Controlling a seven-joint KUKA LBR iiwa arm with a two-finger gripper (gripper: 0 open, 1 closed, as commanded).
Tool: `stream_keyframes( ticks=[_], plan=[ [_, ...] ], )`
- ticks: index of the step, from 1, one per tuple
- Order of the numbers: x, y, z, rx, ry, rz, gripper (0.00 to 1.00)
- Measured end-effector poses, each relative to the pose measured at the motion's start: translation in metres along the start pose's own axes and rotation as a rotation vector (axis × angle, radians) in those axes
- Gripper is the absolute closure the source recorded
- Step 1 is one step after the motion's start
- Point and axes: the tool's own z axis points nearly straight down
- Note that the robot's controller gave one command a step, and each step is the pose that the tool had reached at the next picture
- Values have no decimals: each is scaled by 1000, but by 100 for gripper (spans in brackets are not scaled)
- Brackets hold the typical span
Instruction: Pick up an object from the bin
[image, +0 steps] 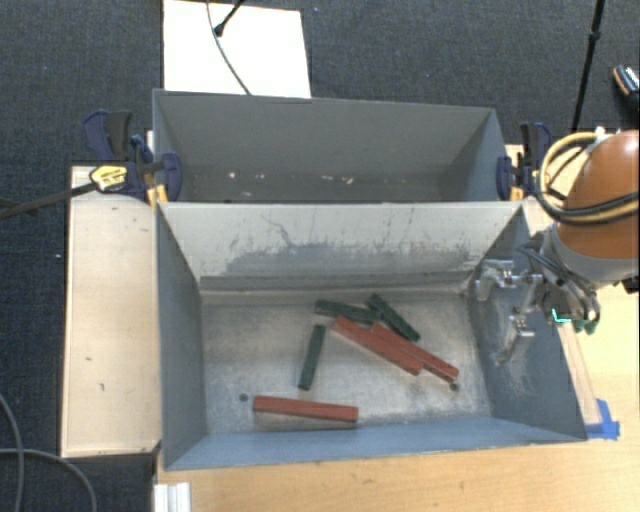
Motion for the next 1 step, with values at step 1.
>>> stream_keyframes(
  ticks=[1],
  plan=[
    [-2,0,-4,1,-8,-5,0]
  ],
)
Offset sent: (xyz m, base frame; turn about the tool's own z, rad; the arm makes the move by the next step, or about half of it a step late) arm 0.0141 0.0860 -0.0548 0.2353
